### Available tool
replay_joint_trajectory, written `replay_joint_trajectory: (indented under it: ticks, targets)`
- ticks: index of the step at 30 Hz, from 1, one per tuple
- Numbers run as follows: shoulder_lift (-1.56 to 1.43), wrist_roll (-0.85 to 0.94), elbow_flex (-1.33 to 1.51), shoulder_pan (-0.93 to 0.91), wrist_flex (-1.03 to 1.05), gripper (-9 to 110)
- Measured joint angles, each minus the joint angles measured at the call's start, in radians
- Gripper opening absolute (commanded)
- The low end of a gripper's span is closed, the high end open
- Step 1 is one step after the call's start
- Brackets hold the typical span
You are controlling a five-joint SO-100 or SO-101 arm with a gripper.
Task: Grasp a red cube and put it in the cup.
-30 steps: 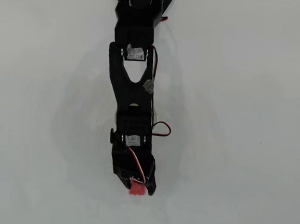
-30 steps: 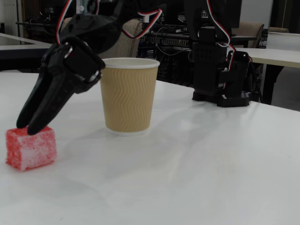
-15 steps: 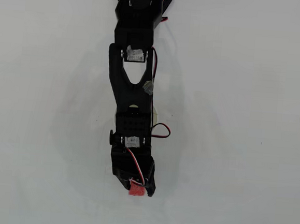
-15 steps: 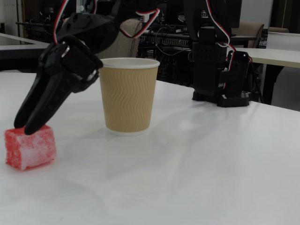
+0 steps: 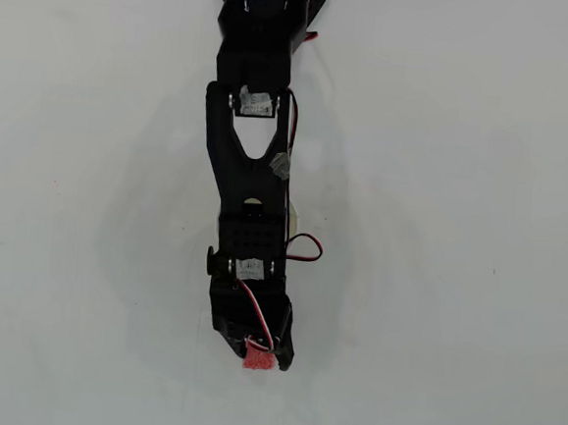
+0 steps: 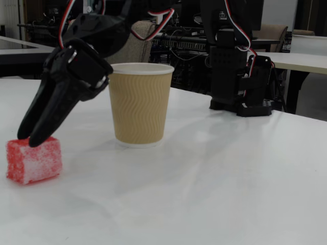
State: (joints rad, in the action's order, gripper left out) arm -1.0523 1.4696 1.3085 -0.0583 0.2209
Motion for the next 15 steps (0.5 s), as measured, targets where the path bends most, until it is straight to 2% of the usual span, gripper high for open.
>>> replay_joint_trajectory:
  ticks: [15]
  targets:
    - [-0.034, 0.0, 0.0, 0.0, 0.043, 20]
